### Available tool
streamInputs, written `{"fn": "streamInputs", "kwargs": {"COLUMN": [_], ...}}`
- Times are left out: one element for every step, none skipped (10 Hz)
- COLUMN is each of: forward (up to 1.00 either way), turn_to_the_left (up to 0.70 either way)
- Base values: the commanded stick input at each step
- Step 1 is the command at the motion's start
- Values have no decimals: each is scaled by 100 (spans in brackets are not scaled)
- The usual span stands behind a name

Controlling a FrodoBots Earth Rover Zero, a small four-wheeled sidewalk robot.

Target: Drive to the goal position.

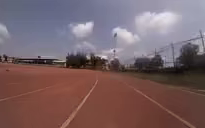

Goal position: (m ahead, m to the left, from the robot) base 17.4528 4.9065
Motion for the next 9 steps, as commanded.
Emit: {"fn": "streamInputs", "kwargs": {"forward": [70,70,70,70,70,70,70,70,70], "turn_to_the_left": [0,0,0,0,0,0,0,0,0]}}
